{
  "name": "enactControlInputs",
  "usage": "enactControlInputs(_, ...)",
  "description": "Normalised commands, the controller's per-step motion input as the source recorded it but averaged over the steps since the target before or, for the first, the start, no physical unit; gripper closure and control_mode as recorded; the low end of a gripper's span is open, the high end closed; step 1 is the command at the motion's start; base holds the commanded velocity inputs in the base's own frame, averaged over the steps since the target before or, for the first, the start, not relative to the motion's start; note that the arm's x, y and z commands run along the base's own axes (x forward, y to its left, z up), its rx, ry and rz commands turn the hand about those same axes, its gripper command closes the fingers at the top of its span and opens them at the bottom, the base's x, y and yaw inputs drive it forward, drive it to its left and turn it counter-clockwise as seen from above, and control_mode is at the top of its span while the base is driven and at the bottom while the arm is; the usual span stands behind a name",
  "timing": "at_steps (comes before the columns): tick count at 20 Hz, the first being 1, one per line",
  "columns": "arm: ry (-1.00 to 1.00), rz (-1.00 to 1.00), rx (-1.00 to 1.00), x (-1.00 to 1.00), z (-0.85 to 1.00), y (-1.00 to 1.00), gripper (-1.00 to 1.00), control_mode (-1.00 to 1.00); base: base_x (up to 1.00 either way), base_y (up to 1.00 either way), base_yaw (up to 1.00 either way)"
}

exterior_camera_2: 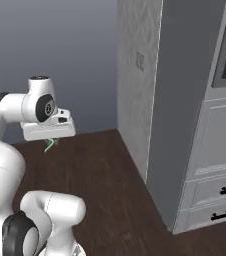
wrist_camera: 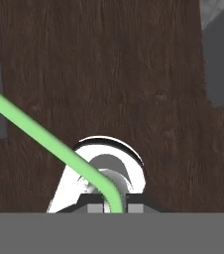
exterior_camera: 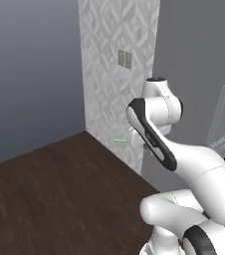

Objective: Take a straw from the drawer in front and place it inside the glass cup on the dining counter.

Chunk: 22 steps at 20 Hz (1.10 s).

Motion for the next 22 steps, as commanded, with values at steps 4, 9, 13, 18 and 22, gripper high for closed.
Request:
enactControlInputs(4, 0.0, 0.0, 0.0, 0.0, 0.0, 0.0, 1.0, 1.0, 0.15, 0.29, 0.8)
enactControlInputs(9, 0.0, 0.0, 0.0, 0.0, 0.0, 0.0, 1.0, 1.0, 0.68, 0.04, 0.66)
enactControlInputs(13, 0.0, 0.0, 0.0, 0.0, 0.0, 0.0, 1.0, 1.0, 0.99, -0.07, 0.44)
enactControlInputs(18, 0.0, 0.0, 0.0, 0.0, 0.0, 0.0, 1.0, 1.0, 1.0, -0.2, 0.37)
enactControlInputs(22, 0.0, 0.0, 0.0, 0.0, 0.0, 0.0, 1.0, 1.0, 1.0, -0.26, 0.35)
